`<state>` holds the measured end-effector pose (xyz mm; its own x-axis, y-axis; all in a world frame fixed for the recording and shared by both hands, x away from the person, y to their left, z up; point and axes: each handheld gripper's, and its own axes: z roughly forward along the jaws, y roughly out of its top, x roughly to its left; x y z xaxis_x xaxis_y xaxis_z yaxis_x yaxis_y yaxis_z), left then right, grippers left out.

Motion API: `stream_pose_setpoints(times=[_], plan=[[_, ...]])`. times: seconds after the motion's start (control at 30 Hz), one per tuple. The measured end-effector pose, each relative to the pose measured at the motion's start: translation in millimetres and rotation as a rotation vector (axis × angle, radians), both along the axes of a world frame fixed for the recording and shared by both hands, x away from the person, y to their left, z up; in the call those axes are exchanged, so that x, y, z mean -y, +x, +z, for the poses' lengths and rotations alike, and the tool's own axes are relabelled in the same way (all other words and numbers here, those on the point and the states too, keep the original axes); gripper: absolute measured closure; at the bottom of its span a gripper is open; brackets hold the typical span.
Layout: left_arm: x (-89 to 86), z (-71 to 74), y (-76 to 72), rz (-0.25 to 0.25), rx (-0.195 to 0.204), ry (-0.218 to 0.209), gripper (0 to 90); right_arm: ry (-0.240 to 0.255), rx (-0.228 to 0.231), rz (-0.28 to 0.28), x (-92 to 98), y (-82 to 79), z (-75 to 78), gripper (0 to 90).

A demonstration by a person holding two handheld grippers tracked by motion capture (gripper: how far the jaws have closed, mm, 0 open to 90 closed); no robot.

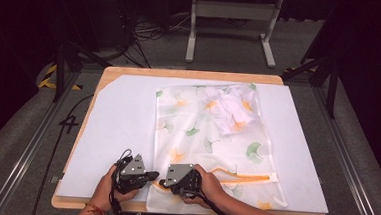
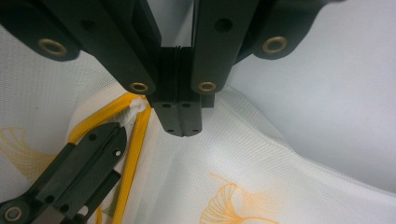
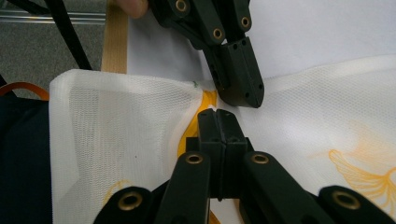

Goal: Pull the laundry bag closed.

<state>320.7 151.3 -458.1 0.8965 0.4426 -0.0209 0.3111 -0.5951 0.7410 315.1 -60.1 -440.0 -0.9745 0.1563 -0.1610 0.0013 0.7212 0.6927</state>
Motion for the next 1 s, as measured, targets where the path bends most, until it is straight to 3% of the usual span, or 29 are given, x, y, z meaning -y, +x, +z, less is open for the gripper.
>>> stream_pose_setpoints(times=[0.27, 0.5, 0.9, 1.0], plan=[[-0.6, 0.1, 0.7, -0.003, -0.006, 0.001, 90.0, -0.005, -0.003, 0.001, 3.4, -0.2, 2.1, 90.0], [-0.8, -0.1, 1.4, -0.003, -0.012, -0.004, 90.0, -0.005, -0.013, -0.019, 19.6, 1.7, 4.4, 90.0], [-1.0, -0.3, 1.9, -0.003, -0.019, -0.008, 90.0, 0.004, -0.03, -0.075, 64.3, 1.1, 9.1, 90.0], [-1.0, -0.3, 2.0, -0.002, -0.02, -0.009, 90.0, 0.008, -0.032, -0.099, 84.1, 2.3, 11.8, 90.0]])
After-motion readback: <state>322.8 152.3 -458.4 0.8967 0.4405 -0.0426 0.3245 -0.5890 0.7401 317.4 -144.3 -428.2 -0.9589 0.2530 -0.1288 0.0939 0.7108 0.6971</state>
